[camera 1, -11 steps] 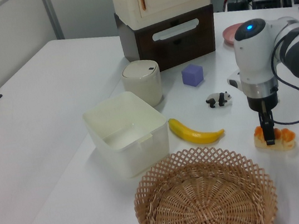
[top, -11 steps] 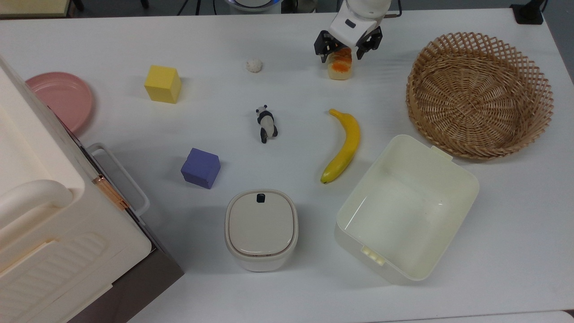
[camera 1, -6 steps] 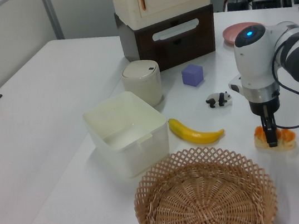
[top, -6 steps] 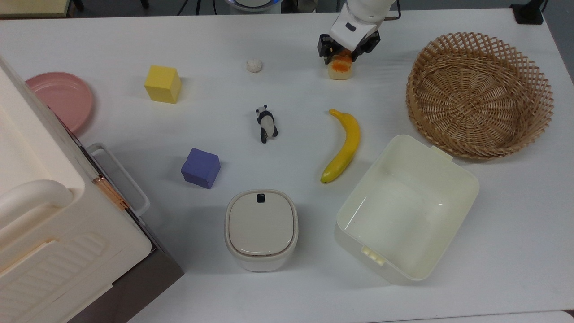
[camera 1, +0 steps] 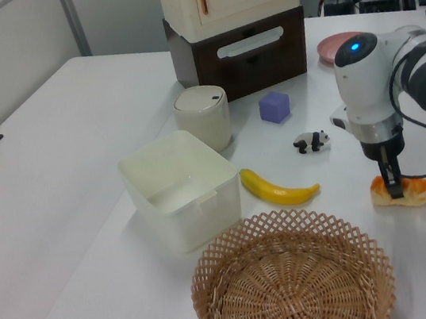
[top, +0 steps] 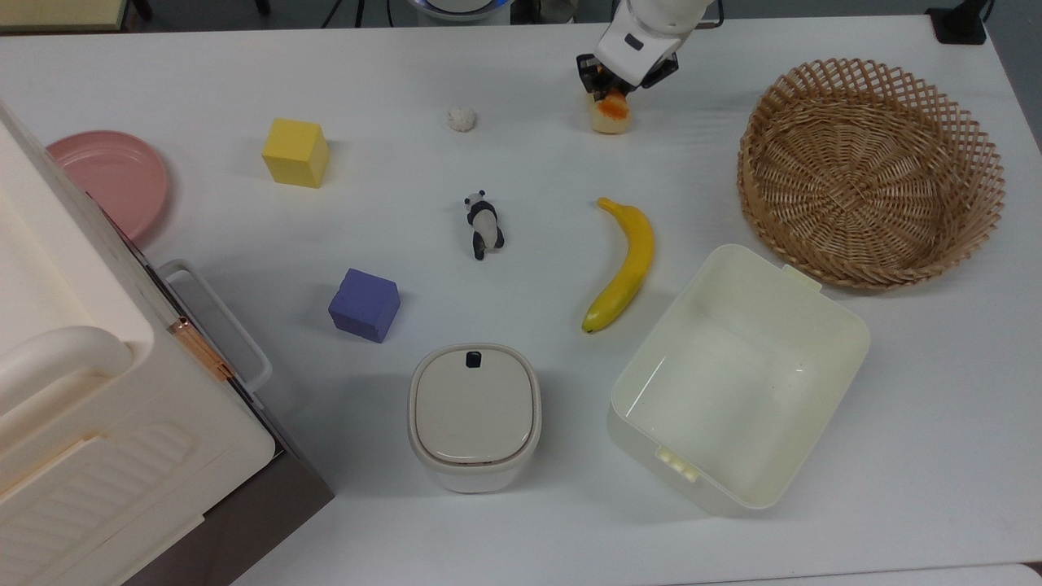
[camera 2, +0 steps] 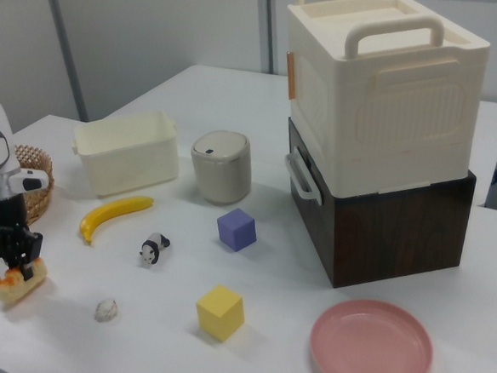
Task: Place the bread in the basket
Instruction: 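Lift the bread roll and carry it over the wicker basket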
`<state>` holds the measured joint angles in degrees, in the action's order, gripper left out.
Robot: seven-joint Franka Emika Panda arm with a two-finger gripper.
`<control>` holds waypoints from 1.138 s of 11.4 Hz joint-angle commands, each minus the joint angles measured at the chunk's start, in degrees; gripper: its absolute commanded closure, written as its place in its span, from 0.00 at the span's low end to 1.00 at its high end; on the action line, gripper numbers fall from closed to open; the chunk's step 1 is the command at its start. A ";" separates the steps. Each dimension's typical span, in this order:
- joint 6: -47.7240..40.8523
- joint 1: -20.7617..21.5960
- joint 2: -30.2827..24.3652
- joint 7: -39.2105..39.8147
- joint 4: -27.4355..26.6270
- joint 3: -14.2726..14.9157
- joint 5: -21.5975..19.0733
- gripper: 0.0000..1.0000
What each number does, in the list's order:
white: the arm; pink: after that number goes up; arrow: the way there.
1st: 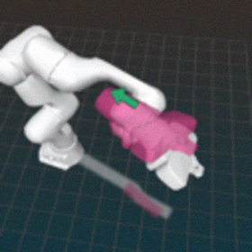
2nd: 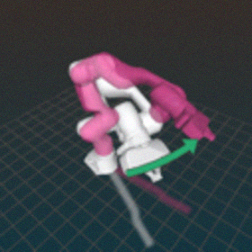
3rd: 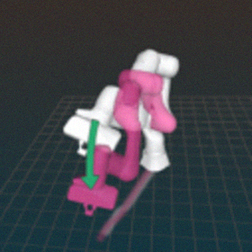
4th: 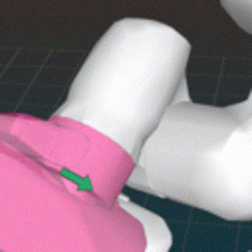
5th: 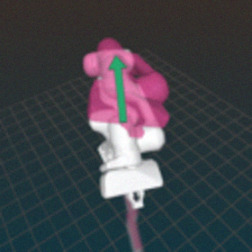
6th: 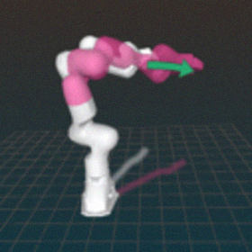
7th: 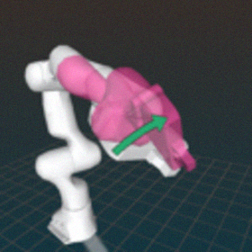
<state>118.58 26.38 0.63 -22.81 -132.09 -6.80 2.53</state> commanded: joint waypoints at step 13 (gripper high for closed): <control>-31.30 10.02 -0.46 11.12 36.27 12.21 0.11 0.71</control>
<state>88.20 22.54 -2.73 -11.35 -100.44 -2.88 2.65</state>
